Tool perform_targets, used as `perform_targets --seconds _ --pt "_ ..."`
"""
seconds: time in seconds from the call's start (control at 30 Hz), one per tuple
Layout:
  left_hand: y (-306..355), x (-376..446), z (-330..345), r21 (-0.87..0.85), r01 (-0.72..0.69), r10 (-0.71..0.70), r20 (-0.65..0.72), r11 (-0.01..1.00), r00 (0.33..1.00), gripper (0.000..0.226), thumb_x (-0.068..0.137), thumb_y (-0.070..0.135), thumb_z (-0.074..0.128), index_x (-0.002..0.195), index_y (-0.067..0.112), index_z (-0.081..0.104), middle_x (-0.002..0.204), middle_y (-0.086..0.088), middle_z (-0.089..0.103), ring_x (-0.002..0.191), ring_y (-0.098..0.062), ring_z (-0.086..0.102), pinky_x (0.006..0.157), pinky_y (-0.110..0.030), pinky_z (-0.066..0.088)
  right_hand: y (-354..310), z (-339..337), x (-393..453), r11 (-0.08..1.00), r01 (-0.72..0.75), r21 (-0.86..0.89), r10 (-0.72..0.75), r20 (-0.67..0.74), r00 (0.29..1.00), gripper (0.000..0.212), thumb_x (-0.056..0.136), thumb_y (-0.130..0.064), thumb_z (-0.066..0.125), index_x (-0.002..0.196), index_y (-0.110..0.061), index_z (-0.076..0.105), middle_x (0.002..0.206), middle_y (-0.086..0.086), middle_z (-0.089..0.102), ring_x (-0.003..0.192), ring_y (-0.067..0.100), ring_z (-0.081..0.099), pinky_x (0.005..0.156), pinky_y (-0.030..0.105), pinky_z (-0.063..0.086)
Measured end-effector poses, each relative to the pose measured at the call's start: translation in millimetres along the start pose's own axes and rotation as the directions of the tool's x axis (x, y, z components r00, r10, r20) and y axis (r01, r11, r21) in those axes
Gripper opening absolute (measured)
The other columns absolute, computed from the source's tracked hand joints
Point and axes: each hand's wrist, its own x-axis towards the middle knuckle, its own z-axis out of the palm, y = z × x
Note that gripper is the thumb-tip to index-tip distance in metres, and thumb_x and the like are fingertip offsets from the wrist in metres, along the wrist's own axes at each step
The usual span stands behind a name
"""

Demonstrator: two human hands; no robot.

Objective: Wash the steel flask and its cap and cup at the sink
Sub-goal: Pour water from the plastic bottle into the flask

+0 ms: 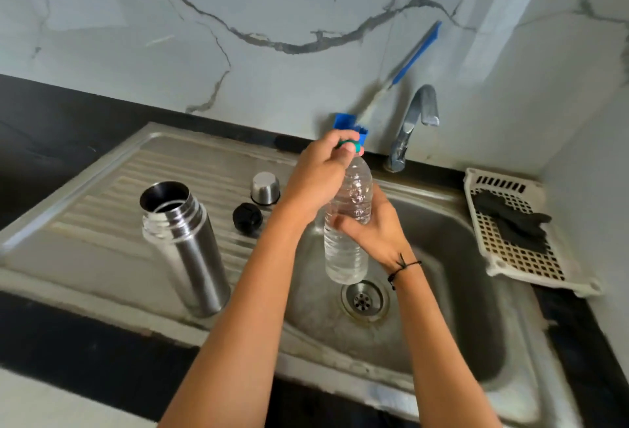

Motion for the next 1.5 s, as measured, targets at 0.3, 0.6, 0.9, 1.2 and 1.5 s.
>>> perform_targets --seconds 0.3,0.6,0.9,1.2,1.5 --pt "5.3 -35.2 18.6 0.058 0.080 -0.067 -0.206 0.995 0.976 0.019 0.082 0.024 0.072 0.093 0.021 0.057 0.091 0.000 0.066 0.084 -0.016 0.064 0.087 -0.040 0.053 1.7 6.9 -42.1 0.996 0.053 -0.071 -0.062 -0.132 0.989 0.048 0.071 -0.016 0.076 0.107 -0.018 0.045 0.090 -0.010 0.064 0.080 0.000 0.062 0.064 0.011 0.046" --pt "11.8 -57.4 7.4 -0.066 0.072 -0.065 0.106 0.995 0.992 0.030 0.099 0.019 0.047 0.129 0.019 0.050 0.121 0.002 0.059 0.109 -0.002 0.053 0.086 -0.007 0.040 -1.4 10.2 -48.1 0.995 0.086 -0.042 -0.090 -0.085 0.992 0.052 0.072 -0.012 0.075 0.113 -0.014 0.043 0.094 -0.006 0.063 0.082 0.001 0.060 0.064 0.006 0.044" --pt "7.8 -55.4 8.0 0.266 0.013 0.064 -0.280 0.964 0.958 0.017 0.086 0.026 0.068 0.096 0.013 0.061 0.087 -0.002 0.066 0.082 -0.017 0.063 0.079 -0.036 0.053 3.2 16.0 -50.3 0.986 0.127 -0.108 -0.133 -0.047 0.990 0.059 0.071 -0.021 0.076 0.117 -0.014 0.041 0.095 -0.009 0.059 0.086 0.010 0.060 0.067 0.013 0.045" --pt "11.1 -56.3 -5.1 0.463 0.149 0.080 -0.439 0.874 0.895 0.041 0.098 0.025 0.045 0.077 -0.006 0.062 0.068 -0.014 0.061 0.074 -0.033 0.057 0.068 -0.038 0.041 9.6 16.2 -47.7 0.977 0.140 -0.159 -0.144 -0.014 0.989 0.062 0.072 -0.016 0.077 0.121 -0.010 0.040 0.100 -0.002 0.058 0.089 0.015 0.057 0.074 0.023 0.043" --pt "-55.9 -122.0 -25.4 0.559 0.339 -0.234 -0.252 0.757 0.939 0.020 0.099 0.015 0.046 0.113 0.006 0.056 0.111 -0.012 0.063 0.105 -0.029 0.056 0.077 -0.029 0.036 18.4 23.6 -51.3 0.981 0.106 -0.163 -0.103 0.025 0.994 0.066 0.073 -0.016 0.077 0.126 -0.008 0.038 0.104 -0.003 0.056 0.092 0.015 0.054 0.077 0.026 0.042"
